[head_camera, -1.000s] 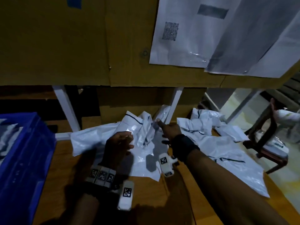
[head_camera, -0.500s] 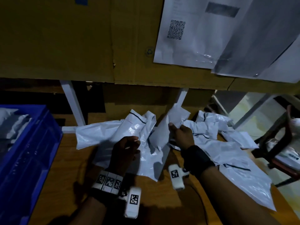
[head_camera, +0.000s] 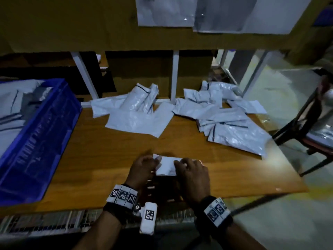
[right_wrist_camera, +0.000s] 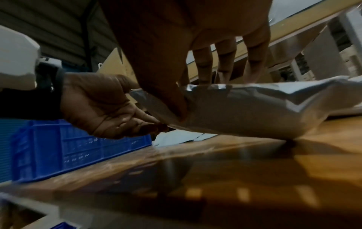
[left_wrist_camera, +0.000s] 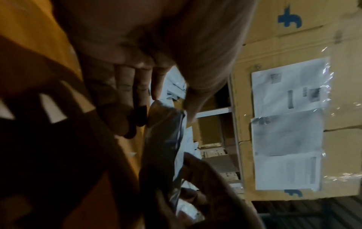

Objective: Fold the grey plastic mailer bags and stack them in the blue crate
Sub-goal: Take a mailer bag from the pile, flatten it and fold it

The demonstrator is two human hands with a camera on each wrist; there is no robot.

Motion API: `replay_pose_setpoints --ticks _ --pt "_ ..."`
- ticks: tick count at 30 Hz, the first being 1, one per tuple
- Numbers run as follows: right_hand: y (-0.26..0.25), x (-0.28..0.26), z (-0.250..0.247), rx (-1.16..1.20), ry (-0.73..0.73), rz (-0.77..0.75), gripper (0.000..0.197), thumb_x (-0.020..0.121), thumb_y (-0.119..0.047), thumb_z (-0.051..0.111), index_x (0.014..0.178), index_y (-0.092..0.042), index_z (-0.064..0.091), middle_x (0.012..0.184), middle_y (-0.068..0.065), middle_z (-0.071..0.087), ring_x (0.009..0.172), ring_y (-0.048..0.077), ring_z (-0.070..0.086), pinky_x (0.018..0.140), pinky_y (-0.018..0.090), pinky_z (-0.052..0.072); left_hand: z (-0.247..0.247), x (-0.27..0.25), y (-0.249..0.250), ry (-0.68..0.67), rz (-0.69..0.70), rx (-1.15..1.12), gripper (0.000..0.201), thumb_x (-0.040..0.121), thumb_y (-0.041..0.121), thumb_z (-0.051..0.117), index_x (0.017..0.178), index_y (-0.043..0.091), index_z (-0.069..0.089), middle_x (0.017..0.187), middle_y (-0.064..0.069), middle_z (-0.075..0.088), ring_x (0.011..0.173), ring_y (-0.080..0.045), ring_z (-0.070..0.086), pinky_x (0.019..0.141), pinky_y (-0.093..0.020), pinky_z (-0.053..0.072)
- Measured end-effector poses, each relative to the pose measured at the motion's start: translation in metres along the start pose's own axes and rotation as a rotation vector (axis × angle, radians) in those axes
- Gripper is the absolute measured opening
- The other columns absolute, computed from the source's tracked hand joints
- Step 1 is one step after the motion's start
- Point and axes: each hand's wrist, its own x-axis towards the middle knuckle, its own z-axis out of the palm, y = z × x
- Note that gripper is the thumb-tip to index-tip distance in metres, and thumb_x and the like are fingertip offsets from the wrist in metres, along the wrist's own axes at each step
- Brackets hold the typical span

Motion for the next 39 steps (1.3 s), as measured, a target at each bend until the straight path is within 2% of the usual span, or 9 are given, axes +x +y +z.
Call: replay_pose_setpoints --ticks 2,7,10,14,18,22,26,32,39 --pt "-0.003 -0.016 0.006 0.017 -0.017 -0.018 0.051 0.073 -0.041 0.071 0.122 -0.029 0.062 0.117 0.003 0.064 0.096 0.035 0.059 0.074 0.043 0.048 -0.002 -0.011 -0.018 0.07 -0.055 0.103 0.051 0.063 0.036 0.094 0.107 0.023 0.071 0.105 -0.012 0.076 0.093 -0.033 0.074 0.082 -0.054 0.061" --pt "0.016 -0.038 0.02 0.026 -0.069 0.01 0.069 0.084 -0.064 0.062 0.143 -0.031 0.051 0.151 0.009 0.05 0.14 0.034 0.046 0.104 0.059 0.047 -0.025 -0.025 -0.037 0.159 -0.054 0.098 0.039 0.08 -0.003 0.081 0.111 0.015 0.063 0.103 -0.02 0.073 0.084 -0.032 0.071 0.071 -0.038 0.058" --pt "0.019 -0.046 0.023 0.057 -0.18 -0.005 0.065 0.097 -0.048 0.056 0.155 -0.027 0.036 0.163 0.012 0.033 0.147 0.032 0.036 0.116 0.049 0.037 -0.036 -0.028 -0.042 0.171 -0.041 0.176 0.047 0.073 0.012 0.089 0.109 0.019 0.06 0.101 -0.018 0.073 0.08 -0.027 0.07 0.072 -0.04 0.059" --pt "0.008 -0.05 0.028 0.037 -0.12 -0.014 0.061 0.092 -0.046 0.062 0.147 -0.027 0.045 0.154 0.011 0.043 0.136 0.033 0.048 0.105 0.051 0.044 -0.053 -0.021 -0.045 0.173 0.048 0.545 0.041 0.075 0.036 0.087 0.106 0.034 0.06 0.097 0.0 0.072 0.096 -0.027 0.07 0.086 -0.047 0.059" --pt "-0.002 -0.03 0.037 0.056 0.033 -0.037 0.051 0.098 -0.053 0.047 0.14 -0.024 0.052 0.149 0.011 0.052 0.139 0.031 0.049 0.107 0.054 0.046 -0.046 -0.031 -0.039 0.28 0.472 0.917 0.038 0.091 0.043 0.069 0.125 0.029 0.064 0.121 0.0 0.069 0.11 -0.024 0.065 0.093 -0.037 0.053" --pt "-0.019 0.003 0.048 0.058 0.016 -0.076 0.057 0.106 -0.044 0.026 0.139 -0.012 0.059 0.149 0.012 0.054 0.144 0.031 0.045 0.112 0.06 0.038 -0.016 -0.02 -0.044 0.074 0.802 1.174 0.047 0.1 0.036 0.047 0.14 0.015 0.059 0.147 -0.01 0.057 0.135 -0.029 0.054 0.108 -0.049 0.047" --pt "-0.016 0.011 0.078 -0.019 -0.075 -0.053 0.067 0.109 -0.047 0.014 0.148 -0.008 0.051 0.156 0.009 0.047 0.151 0.023 0.034 0.12 0.058 0.018 0.002 -0.012 -0.057 -0.046 0.558 1.38 0.058 0.107 0.031 0.023 0.161 0.009 0.023 0.17 -0.01 0.014 0.158 -0.025 0.011 0.127 -0.047 0.014" --pt "-0.017 0.012 0.09 -0.076 -0.025 -0.047 0.067 0.109 -0.047 0.013 0.155 -0.008 0.041 0.162 0.008 0.039 0.155 0.019 0.024 0.121 0.057 0.011 0.003 0.0 -0.068 -0.121 0.467 1.456 0.089 0.085 0.045 -0.017 0.163 0.008 0.007 0.171 -0.009 -0.002 0.158 -0.024 -0.006 0.128 -0.046 0.002" --pt "-0.015 0.011 0.095 -0.075 0.015 -0.067 0.063 0.109 -0.045 0.02 0.154 -0.007 0.041 0.162 0.009 0.038 0.155 0.02 0.025 0.122 0.055 0.011 0.004 0.009 -0.078 -0.112 0.433 1.487 0.08 0.094 0.043 -0.005 0.161 0.005 0.017 0.17 -0.013 0.007 0.158 -0.026 0.003 0.127 -0.048 0.008"
